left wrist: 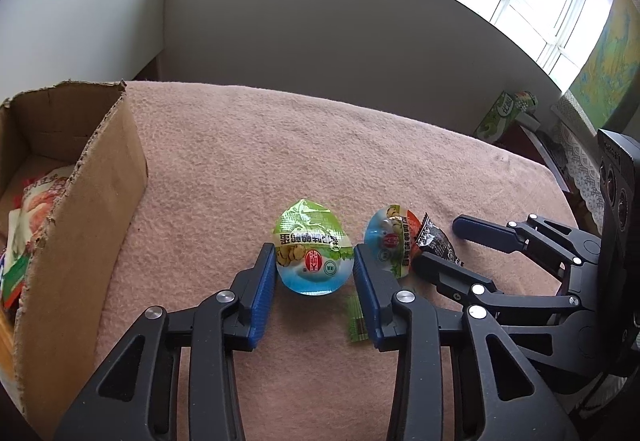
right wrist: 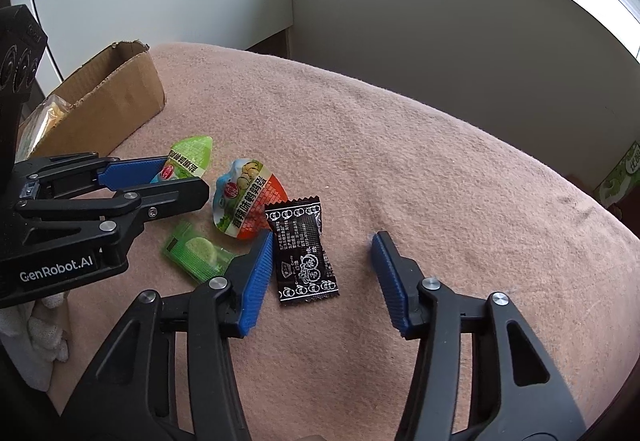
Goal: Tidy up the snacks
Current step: 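Grasp the green jelly cup with left tool while right tool grasps the black wrapped candy, then carry the jelly cup and black candy into the box and open both tools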
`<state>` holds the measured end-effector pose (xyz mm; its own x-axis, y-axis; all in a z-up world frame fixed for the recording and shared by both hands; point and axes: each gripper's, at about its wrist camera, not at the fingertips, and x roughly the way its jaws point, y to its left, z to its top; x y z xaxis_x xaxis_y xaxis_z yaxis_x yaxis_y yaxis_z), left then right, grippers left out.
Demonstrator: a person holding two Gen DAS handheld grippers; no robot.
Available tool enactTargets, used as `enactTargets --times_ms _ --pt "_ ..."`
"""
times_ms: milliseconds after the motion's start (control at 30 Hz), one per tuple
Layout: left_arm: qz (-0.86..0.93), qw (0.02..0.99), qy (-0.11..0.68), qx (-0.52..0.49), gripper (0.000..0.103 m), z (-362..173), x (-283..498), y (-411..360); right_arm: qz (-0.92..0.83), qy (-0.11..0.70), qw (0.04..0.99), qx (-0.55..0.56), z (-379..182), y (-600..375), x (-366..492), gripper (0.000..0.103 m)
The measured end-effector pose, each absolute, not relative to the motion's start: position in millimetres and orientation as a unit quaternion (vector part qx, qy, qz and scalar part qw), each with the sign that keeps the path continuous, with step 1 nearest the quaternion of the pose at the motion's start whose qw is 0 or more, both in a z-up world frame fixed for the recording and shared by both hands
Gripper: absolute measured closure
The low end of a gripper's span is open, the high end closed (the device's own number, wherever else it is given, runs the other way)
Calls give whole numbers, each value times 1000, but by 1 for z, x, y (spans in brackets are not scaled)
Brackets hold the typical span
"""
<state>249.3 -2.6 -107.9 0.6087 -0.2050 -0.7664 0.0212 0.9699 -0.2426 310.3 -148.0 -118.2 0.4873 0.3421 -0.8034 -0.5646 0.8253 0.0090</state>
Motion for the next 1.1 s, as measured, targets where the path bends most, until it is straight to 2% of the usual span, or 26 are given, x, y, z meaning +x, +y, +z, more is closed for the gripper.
enactTargets --times_ms 200,300,333,367,733,1100 --pt "-62 893 439 -79 66 -108 249 -12 262 429 855 -129 -118 -148 309 52" --pt "-62 893 437 -81 67 -109 250 -11 255 427 859 -120 -117 -152 309 67" --pt "-61 894 437 -83 68 -109 250 -10 252 427 861 -114 -116 -156 309 75" --pt "-61 894 436 -87 68 -109 250 -10 251 428 861 -107 -116 -158 309 78" --pt "-64 892 435 -102 73 -108 240 0 250 422 869 -72 -111 -174 307 79" --pt "-67 893 433 -104 73 -101 229 -1 242 434 868 -21 -105 -193 299 79"
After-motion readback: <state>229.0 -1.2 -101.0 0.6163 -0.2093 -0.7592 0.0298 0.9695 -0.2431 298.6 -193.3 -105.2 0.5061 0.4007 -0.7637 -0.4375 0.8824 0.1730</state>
